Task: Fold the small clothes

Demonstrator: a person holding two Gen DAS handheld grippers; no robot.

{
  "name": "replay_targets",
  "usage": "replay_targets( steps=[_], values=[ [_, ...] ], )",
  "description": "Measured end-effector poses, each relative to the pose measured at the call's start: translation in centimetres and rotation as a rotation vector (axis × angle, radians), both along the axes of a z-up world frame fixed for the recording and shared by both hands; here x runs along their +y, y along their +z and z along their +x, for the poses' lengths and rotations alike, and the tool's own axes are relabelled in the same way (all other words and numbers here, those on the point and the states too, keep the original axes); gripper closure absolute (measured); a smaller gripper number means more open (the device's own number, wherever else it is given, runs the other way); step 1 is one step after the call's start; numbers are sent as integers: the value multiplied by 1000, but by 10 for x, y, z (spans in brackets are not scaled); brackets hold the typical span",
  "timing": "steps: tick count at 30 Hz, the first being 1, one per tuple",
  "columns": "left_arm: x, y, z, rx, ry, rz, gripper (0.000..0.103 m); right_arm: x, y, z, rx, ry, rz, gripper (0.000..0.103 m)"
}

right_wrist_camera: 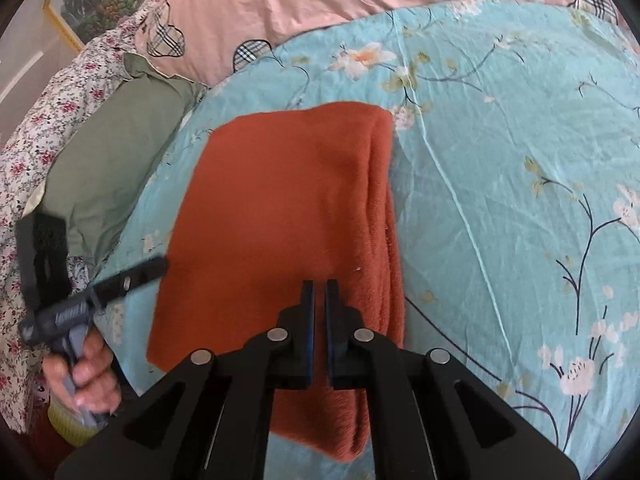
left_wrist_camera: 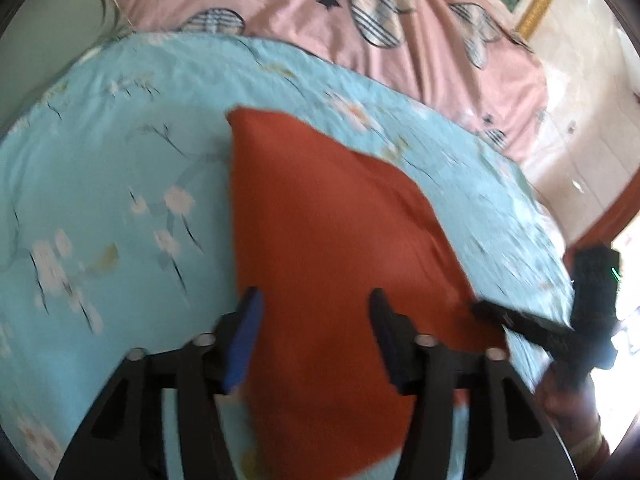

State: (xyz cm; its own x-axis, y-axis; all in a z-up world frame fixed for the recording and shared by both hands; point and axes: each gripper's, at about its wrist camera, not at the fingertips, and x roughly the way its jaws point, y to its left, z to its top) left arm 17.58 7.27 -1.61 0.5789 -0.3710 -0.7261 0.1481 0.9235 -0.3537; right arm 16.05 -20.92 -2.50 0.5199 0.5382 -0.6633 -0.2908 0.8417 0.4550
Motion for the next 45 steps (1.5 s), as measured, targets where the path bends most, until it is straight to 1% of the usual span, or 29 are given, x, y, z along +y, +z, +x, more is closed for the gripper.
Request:
replay_targets(
  steps=[2,4,5,7,8,9,10,11,12,15,16,18,20,22,23,24,30,33,35,37,38,39,42,44,45],
  values=[
    [4,0,21,3,22,12,41,1,3,-2,-6,6,6,98],
    [12,-4,53,43,36,-45,41,2,5,-2,-6,16,8,98],
    [17,-7,69,65,38,-92,41,4,5,-2,-7,23,7,98],
    [22,-11,97,89,62,-128,43,6,4,-1,-7,33,4,98],
    [25,-12,107,89,75,-129,46,6,4,0,-5,38,5,98],
    [26,-11,120,80,86,-125,60,6,3,0,-2,42,8,98],
    [26,-11,130,75,89,-115,71,6,2,1,0,43,9,98],
    [26,-11,139,74,94,-97,90,7,1,2,2,44,11,98],
    [26,-10,152,72,106,-76,91,6,1,2,4,43,13,98],
    [30,-7,173,53,131,-62,93,5,-1,4,11,37,19,98],
    [32,-4,179,46,147,-51,93,4,-2,5,13,35,21,98],
    [36,0,182,51,162,-57,93,3,-1,3,15,30,27,98],
    [39,7,172,36,179,-73,92,2,1,-1,8,28,34,98],
    [39,13,152,17,179,-64,87,3,4,-5,0,29,38,98],
    [39,15,141,12,175,-60,82,4,5,-6,-2,32,37,98],
    [38,17,126,5,169,-59,80,5,5,-7,-4,36,36,98],
    [18,22,42,-18,81,-60,80,12,9,-14,-13,51,33,98],
    [9,23,7,-18,45,-39,80,14,14,-22,-29,57,22,98],
    [2,23,-16,-18,18,-11,80,14,17,-26,-37,59,16,98],
    [-4,22,-36,-14,0,6,78,14,19,-33,-42,60,9,98],
    [-6,22,-43,-10,-9,9,74,14,19,-36,-43,61,5,98],
    [-8,21,-51,-5,-18,14,71,13,18,-39,-39,64,0,97],
    [-15,17,-73,-4,-60,46,70,15,7,-43,-1,65,-35,97],
    [-22,8,-82,-2,-89,82,70,14,-6,-45,31,51,-96,97],
    [-24,1,-85,9,-88,111,70,11,-17,-45,51,20,-144,97]
  ],
)
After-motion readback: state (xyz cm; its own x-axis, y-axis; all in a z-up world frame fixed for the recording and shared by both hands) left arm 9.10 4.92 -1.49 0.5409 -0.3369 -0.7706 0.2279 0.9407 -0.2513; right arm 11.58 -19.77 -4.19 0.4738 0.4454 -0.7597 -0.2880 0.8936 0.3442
